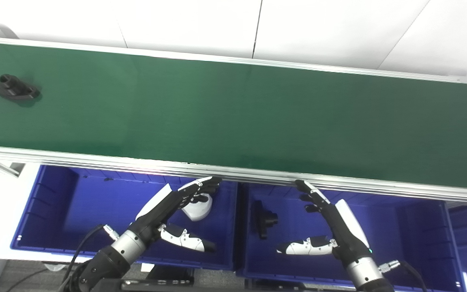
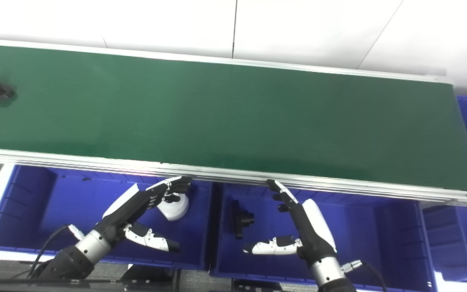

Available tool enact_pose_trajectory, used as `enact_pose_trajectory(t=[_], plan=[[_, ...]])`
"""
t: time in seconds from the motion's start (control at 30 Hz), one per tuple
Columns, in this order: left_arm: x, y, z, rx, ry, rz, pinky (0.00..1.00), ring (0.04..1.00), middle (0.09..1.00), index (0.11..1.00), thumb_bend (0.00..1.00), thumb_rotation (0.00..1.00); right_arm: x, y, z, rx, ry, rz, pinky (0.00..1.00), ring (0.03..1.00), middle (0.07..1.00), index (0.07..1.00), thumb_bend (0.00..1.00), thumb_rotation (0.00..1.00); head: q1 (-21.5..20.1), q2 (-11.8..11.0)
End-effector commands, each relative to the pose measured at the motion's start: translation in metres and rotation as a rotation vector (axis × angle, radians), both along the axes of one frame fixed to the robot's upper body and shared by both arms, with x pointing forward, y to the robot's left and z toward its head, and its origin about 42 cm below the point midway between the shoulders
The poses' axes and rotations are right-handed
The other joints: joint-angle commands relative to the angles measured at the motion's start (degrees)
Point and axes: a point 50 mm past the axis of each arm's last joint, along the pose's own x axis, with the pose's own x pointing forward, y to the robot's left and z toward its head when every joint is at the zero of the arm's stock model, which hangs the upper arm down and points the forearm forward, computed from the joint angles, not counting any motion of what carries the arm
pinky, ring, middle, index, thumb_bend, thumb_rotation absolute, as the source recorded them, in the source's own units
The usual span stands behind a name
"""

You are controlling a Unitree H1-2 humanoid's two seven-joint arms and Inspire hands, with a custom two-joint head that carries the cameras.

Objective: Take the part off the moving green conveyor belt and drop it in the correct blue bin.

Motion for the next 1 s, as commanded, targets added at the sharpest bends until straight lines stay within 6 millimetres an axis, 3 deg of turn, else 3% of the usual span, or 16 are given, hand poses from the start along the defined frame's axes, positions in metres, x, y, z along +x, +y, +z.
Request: enact_pose_trajectory(t=[0.0,0.27,0.77,0.97], plan=[[0.004,0.000,0.006,-0.024,-0.059,-0.010,0.82,0.866,0.890,0.876,0.87,0.25,0.002,0.001,0.004,0.019,-0.070,0.007,0.79,0.887,0.918,0.924,0.92,0.19,-0.32,-0.51],[0.004,-0.002,-0.003,-0.040,-0.056,-0.009,0.82,0.877,0.895,0.875,0.86,0.22,-0.002,-0.001,-0.004,0.000,-0.065,0.007,0.79,0.886,0.920,0.923,0.92,0.21,-0.37,-2.83],[-0.002,-0.008,-0.008,-0.047,-0.066,-0.004,0.84,0.890,0.916,0.893,0.86,0.23,-0.009,-0.005,-0.006,0.005,-0.074,0.019,0.79,0.885,0.920,0.922,0.91,0.21,0.17,-3.40],[-0.004,-0.012,-0.012,-0.046,-0.054,0.000,0.84,0.890,0.916,0.898,0.85,0.22,-0.011,-0.007,-0.010,0.024,-0.098,0.008,0.78,0.868,0.897,0.893,0.91,0.19,3.04,-5.48]])
